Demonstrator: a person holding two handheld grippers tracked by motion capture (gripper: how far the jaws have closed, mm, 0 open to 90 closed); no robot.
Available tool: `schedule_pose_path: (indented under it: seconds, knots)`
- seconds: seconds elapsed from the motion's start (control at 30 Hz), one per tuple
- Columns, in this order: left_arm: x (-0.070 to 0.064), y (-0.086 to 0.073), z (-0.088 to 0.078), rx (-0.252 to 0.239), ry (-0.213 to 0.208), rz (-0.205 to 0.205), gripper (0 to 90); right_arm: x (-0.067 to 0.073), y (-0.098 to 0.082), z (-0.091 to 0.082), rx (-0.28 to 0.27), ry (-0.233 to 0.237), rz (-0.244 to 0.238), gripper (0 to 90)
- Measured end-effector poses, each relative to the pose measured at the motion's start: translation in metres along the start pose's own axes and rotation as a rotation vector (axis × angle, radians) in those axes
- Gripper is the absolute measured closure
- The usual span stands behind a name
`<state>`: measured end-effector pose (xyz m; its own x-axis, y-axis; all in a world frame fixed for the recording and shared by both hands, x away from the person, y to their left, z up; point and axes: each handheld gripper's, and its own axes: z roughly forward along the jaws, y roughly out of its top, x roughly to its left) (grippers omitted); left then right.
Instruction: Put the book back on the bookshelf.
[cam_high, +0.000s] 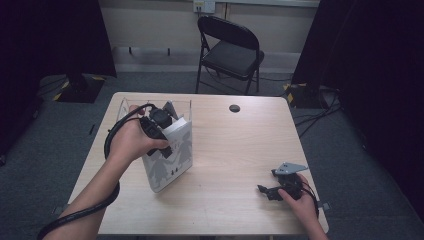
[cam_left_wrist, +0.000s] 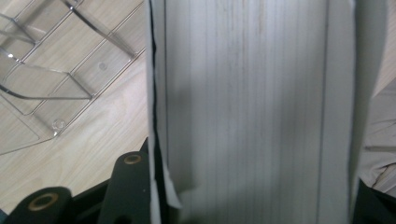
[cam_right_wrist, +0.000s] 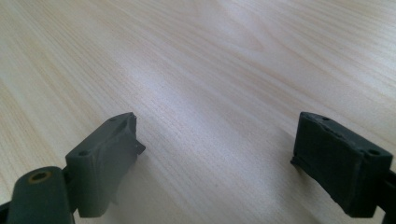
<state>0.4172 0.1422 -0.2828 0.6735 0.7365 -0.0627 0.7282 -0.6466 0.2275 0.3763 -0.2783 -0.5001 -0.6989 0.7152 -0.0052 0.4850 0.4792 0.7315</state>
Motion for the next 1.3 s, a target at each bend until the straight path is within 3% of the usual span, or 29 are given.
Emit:
schedule_pose_path:
  seconds: [0.6, 1.03, 1.17, 1.3]
  knots:
    - [0.017, -0.004, 0.0, 0.013, 0.034, -0.054, 52.7, 0.0, 0.0, 0.0, 0.0, 0.0, 0.0, 12.5]
    - [0.025, -0.001, 0.002, 0.003, 0.04, -0.133, 52.7, 0.0, 0.0, 0.0, 0.0, 0.0, -0.001, 12.5]
    - [0.024, 0.002, 0.002, 0.011, 0.057, -0.123, 52.7, 0.0, 0.0, 0.0, 0.0, 0.0, -0.001, 12.5]
    - [0.026, 0.005, 0.003, 0.01, 0.052, -0.144, 52.7, 0.0, 0.0, 0.0, 0.0, 0.0, 0.0, 12.5]
